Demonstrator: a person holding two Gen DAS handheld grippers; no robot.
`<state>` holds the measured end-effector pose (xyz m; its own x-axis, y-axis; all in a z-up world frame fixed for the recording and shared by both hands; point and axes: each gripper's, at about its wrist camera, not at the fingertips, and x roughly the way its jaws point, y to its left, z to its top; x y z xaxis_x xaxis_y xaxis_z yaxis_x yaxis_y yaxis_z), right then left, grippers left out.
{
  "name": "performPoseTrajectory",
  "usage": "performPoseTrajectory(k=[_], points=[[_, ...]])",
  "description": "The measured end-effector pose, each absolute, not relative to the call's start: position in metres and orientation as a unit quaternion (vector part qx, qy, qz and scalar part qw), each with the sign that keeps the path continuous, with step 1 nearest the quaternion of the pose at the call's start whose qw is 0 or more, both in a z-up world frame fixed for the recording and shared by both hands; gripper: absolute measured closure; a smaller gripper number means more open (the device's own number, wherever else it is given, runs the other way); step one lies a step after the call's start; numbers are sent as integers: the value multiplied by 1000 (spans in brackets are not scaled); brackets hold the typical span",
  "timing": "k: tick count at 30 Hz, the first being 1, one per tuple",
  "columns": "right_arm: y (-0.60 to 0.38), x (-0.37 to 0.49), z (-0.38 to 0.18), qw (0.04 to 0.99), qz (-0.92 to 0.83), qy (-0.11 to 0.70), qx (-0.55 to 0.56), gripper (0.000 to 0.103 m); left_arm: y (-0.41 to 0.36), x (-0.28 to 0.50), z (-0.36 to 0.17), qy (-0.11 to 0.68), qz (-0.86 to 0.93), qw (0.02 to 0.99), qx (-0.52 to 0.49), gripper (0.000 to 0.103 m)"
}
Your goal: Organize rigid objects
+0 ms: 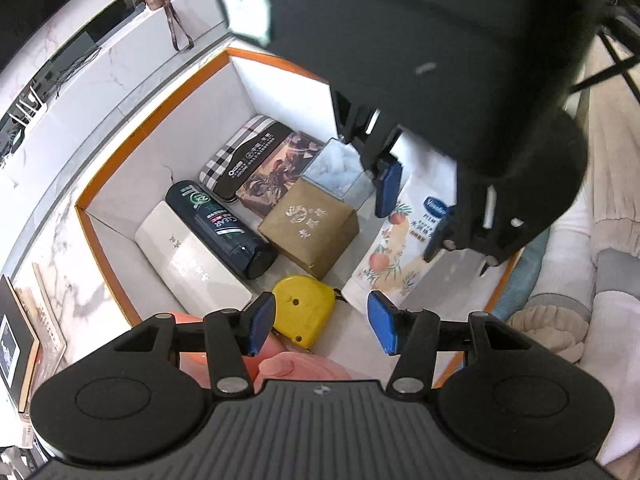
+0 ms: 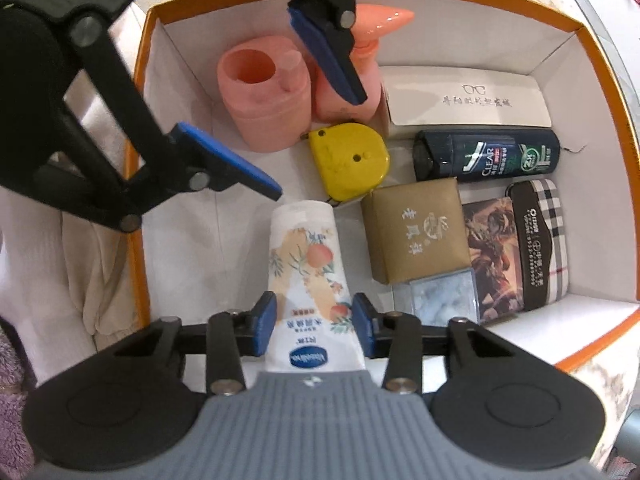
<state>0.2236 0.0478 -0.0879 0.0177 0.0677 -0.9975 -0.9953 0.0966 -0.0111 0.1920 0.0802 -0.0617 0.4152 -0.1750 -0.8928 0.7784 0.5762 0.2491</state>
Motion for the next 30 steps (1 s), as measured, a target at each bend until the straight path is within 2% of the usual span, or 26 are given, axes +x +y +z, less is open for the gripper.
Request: performPoseTrajectory(k=[2,4,6,9,13,20,22,30], points=[[48,224,-92,546,487,507,-456,66,81,191,-61,443,-309,771,337,40],[47,226,-100,540,486,512,-459,79,83,194,-61,448,-303,773,330,40],[50,229,-111,536,484,512,-465,85,87,197,-61,454,-297,776,321,40],[50,233,-113,543,496,512,-444,89,90,200,-62,458,-298,776,314,40],[52,233,-113,548,505,506,-433,89,87,205,-69,464,-304,774,305,40],[46,226,-91,571,500,495,-424,82,80,193,-54,451,-300,784,304,40],[40,222,-77,593,488,485,-417,74,81,188,-44,444,-284,797,295,40],[3,207,-12,727,411,442,-328,59,80,161,-7,396,-163,855,291,40]])
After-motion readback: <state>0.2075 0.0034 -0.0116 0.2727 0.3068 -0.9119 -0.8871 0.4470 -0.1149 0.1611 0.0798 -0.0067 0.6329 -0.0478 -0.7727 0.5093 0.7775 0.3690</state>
